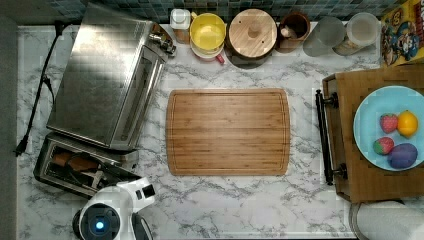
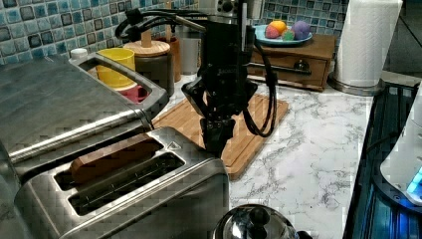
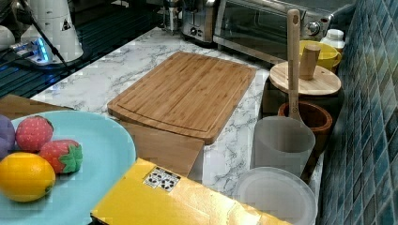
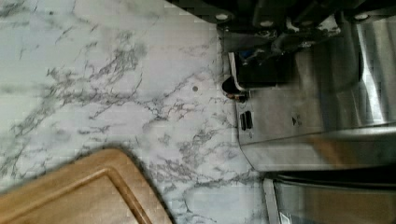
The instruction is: Turn on the toaster.
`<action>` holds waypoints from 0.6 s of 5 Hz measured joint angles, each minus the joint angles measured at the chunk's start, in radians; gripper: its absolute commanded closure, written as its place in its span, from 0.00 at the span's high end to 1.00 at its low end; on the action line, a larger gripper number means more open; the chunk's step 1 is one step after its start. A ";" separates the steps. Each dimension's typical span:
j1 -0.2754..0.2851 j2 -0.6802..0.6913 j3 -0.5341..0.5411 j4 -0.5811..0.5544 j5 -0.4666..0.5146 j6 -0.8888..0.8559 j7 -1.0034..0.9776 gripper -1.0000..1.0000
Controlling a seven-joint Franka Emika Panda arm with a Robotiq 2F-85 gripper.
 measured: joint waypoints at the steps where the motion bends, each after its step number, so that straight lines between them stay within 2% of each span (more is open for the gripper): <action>1: 0.001 -0.013 0.000 -0.025 0.004 0.047 0.000 0.00; 3: 0.000 0.084 -0.015 -0.029 0.026 0.130 0.000 0.00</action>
